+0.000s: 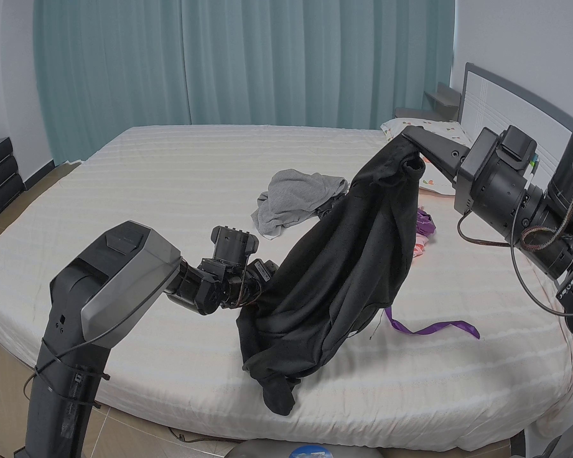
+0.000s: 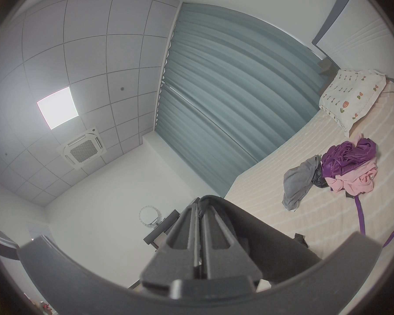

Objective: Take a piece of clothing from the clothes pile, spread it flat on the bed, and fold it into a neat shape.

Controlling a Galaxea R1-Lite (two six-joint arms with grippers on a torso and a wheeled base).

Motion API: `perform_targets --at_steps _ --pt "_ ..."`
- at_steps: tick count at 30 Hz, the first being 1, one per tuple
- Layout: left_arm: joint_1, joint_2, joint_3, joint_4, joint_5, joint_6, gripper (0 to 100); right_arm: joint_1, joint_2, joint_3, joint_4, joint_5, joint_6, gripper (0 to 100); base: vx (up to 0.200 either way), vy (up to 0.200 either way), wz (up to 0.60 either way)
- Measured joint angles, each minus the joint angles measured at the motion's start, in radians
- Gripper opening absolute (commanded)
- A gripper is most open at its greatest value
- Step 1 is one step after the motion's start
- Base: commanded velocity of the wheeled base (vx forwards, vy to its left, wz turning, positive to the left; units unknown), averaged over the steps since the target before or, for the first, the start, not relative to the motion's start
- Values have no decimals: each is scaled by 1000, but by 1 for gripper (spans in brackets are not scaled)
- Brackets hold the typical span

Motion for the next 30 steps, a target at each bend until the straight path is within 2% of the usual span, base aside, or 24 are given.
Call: perform_targets --at_steps 3,8,19,30 --pt "0 27 -56 68 2 -8 0 1 -3 2 0 0 0 0 0 0 0" --pt "6 37 -72 88 14 -49 0 -18 1 4 8 0 0 0 0 0 0" --pt "87 -159 102 91 51 -86 0 -121 122 -24 8 9 0 0 0 0 0" --pt "172 -473 273 88 59 -96 0 -199 222 -276 11 -49 -25 0 0 0 0"
